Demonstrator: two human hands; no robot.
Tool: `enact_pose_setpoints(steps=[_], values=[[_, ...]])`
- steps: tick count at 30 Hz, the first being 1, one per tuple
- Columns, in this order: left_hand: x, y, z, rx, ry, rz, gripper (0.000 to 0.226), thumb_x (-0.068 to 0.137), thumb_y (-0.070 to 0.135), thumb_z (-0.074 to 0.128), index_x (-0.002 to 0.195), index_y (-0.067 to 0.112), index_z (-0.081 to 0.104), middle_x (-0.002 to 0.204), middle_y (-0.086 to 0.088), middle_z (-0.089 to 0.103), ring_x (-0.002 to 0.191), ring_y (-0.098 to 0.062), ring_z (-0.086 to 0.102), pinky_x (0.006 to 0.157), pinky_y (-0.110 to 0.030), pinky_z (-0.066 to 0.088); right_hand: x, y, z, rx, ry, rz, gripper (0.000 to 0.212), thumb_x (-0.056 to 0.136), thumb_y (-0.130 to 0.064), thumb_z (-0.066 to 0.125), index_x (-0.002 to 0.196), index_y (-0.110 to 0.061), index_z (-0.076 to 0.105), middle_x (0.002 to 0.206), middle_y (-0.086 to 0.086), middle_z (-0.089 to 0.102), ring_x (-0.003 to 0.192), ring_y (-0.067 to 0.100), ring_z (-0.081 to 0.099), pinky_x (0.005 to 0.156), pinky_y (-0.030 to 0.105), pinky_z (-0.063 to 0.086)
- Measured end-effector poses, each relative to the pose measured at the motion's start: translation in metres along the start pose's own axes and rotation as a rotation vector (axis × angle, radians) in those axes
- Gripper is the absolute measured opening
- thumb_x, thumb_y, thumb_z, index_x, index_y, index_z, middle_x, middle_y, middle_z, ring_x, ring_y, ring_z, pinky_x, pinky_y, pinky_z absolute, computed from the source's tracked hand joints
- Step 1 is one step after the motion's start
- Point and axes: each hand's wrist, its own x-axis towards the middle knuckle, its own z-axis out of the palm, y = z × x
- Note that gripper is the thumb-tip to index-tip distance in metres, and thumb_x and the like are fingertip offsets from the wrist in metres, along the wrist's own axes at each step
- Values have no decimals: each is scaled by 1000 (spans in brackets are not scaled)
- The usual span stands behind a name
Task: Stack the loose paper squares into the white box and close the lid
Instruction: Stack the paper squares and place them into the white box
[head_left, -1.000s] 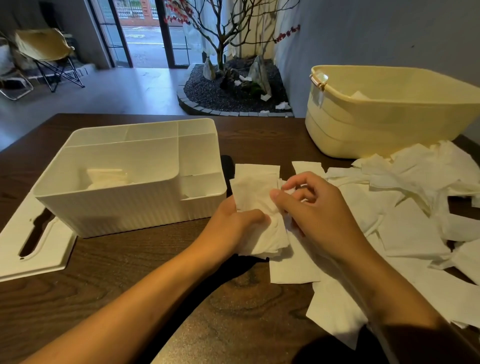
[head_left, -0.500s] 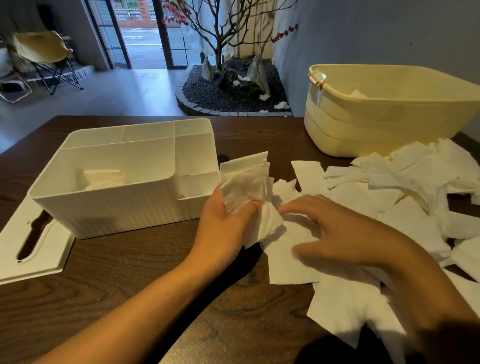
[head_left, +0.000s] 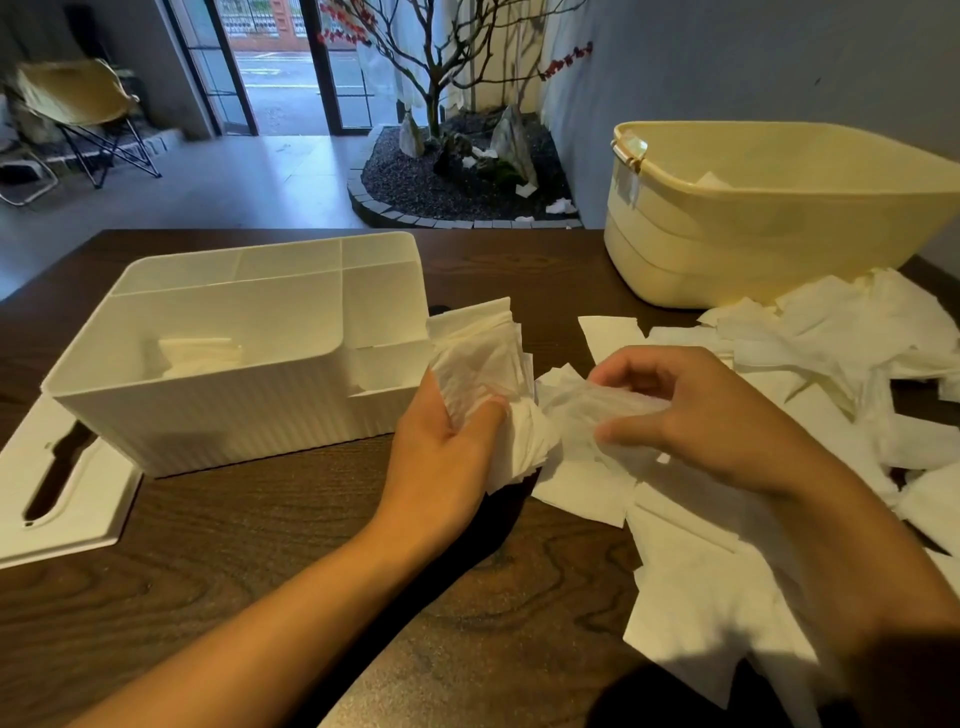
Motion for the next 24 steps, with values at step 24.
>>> enact_pose_setpoints(steps=[24], values=[[4,2,-1,-107,86,51,22,98,30,54,118,29,63,101,13,71,100,-10,67,85,-38,55,1,3,4,-174,117,6,19,89,-16,70,96,-34,69,87,-19,67,85,-1,60,66,10,41]])
